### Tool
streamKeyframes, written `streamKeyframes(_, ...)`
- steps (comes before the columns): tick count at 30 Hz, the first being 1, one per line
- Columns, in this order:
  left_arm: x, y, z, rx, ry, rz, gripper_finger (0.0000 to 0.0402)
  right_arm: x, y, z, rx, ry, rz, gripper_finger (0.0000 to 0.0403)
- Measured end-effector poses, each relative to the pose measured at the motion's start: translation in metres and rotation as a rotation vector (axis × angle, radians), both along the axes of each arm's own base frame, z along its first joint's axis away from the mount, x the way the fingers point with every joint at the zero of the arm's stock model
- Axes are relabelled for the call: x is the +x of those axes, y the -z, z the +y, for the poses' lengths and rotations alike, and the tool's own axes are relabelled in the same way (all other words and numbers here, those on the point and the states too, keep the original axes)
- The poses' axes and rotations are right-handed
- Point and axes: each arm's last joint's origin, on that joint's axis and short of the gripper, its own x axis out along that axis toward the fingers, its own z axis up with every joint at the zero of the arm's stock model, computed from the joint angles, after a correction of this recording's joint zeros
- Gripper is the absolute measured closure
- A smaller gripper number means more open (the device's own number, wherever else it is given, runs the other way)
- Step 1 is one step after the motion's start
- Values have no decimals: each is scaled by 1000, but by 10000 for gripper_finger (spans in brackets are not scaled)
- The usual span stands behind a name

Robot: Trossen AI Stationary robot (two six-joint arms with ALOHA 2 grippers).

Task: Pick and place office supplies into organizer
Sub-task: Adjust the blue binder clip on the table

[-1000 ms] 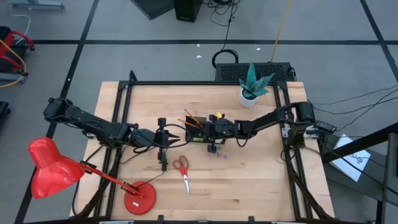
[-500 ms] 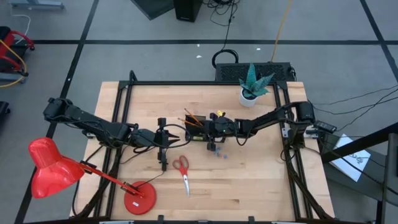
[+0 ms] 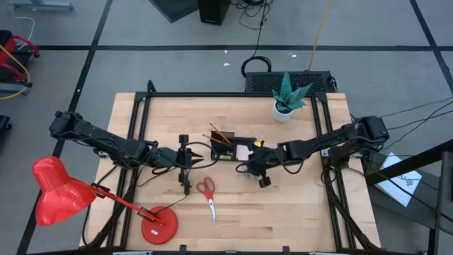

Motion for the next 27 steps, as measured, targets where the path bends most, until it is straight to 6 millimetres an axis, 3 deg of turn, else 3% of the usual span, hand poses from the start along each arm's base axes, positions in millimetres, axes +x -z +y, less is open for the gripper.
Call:
streamKeyframes(5,0,-1,0,-6,1,-7,355,-1,5,-4,58,41,-3,289)
streamKeyframes(14,0,0,0,-13,-3,-7,355,-22,35,-4,135,22,57,289)
streamKeyframes(20,0,0,0,-7,1,-6,355,-18,33,-4,131,13,-113,290)
streamKeyframes(27,0,0,0,-10,-1,-7,355,-16,33,-4,113,10,-144,341)
